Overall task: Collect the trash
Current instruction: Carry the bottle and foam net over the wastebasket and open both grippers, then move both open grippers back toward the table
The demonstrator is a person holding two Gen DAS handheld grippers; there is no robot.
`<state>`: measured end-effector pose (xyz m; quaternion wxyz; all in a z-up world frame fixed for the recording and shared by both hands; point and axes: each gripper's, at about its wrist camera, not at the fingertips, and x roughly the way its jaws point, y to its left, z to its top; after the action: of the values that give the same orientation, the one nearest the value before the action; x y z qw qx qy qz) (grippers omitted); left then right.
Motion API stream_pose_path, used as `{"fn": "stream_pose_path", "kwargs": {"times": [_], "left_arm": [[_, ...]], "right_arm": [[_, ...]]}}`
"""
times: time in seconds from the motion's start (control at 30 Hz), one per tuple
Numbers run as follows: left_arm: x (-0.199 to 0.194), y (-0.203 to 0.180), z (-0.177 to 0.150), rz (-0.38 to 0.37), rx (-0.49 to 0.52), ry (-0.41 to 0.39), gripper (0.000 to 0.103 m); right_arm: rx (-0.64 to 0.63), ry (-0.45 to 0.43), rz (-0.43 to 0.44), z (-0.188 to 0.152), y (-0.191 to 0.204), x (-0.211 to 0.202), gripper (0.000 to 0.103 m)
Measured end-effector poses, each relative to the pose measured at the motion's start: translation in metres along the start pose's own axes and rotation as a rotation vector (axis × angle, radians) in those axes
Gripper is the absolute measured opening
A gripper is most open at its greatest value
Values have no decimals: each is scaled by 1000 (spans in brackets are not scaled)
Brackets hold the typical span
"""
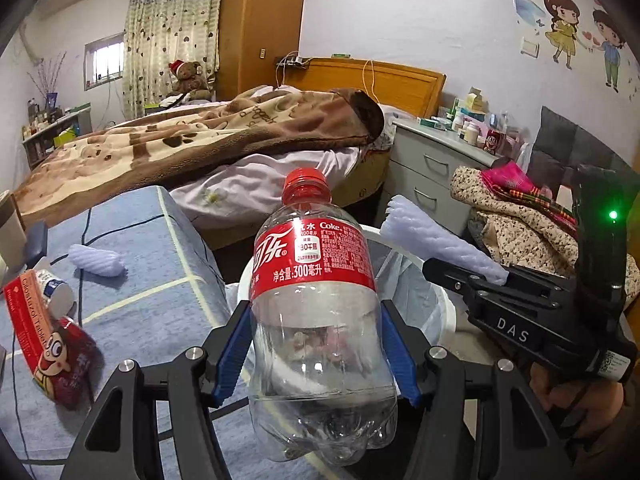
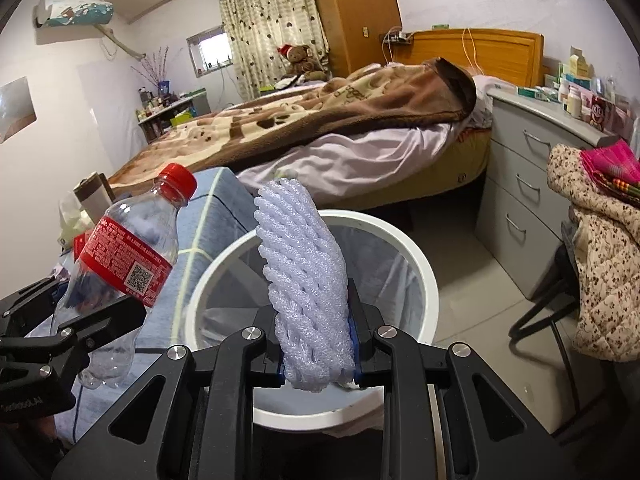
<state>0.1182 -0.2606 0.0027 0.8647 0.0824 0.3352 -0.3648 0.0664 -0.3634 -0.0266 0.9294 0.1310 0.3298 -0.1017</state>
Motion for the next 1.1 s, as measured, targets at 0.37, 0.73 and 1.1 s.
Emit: {"fn": "stream_pose_path", "kwargs": {"times": [0.37, 0.73, 1.1], "left_arm": [[27, -3, 3, -33, -9, 27, 63], [36, 0, 5, -47, -10, 31, 65], [20, 17, 5, -9, -48, 4, 65]], "right_arm": [[-6, 54, -34, 1, -9, 14, 24], [-11, 59, -69, 1, -11, 16, 36], [-23, 22, -53, 6, -1, 7, 50]]}}
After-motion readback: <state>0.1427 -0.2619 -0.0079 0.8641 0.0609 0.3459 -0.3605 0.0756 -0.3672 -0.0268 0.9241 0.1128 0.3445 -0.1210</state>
